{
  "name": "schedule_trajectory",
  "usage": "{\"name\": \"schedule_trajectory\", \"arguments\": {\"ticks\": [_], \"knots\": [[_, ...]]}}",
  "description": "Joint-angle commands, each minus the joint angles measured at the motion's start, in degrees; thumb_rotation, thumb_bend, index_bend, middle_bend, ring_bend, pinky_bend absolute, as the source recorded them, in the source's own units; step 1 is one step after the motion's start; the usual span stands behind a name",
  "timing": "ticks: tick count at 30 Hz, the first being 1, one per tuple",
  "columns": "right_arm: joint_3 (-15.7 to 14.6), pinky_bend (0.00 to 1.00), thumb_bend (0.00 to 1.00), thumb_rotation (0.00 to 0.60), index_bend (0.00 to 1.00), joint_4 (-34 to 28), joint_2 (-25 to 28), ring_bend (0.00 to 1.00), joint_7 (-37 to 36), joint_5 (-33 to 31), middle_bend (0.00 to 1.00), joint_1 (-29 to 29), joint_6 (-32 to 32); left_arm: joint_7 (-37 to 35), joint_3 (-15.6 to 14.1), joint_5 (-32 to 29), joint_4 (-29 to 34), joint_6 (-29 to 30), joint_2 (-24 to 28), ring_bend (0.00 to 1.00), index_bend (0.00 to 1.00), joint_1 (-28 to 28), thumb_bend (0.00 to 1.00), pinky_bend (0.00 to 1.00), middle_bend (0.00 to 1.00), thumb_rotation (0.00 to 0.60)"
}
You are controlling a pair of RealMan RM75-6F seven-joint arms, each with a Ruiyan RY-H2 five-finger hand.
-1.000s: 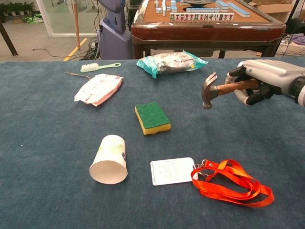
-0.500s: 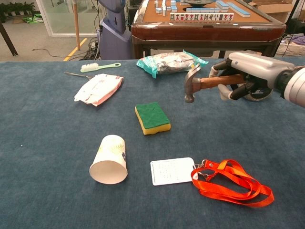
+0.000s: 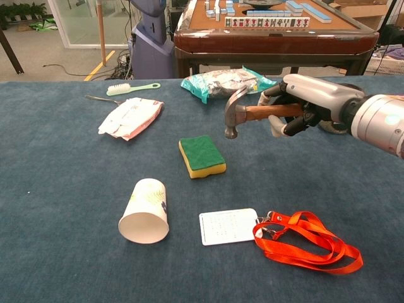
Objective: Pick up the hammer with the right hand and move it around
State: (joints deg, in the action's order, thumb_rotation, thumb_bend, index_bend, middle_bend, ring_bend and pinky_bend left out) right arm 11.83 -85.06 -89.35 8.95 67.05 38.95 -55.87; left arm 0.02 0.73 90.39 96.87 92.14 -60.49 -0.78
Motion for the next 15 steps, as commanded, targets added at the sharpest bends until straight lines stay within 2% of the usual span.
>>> {"name": "schedule_trajectory", "arguments": {"ticks": [1,15], "knots": [[-0.1,0.70,0.69,0.600,0.93,0.2,-0.2,0.74,-0.4,0.4,0.94,0.0,-0.3,0.1,0.0,0.0,0.0,-0.1,0.0,0.08,0.28,0.0,0.25,0.13,0.17,0.600],[0.3,0.71,0.69,0.600,0.93,-0.2,-0.3,0.74,-2.7,1.2,0.94,0.0,-0.4,0.5,-0.1,0.1,0.1,-0.2,-0.1,0.08,0.28,0.1,0.25,0.13,0.17,0.600]]}}
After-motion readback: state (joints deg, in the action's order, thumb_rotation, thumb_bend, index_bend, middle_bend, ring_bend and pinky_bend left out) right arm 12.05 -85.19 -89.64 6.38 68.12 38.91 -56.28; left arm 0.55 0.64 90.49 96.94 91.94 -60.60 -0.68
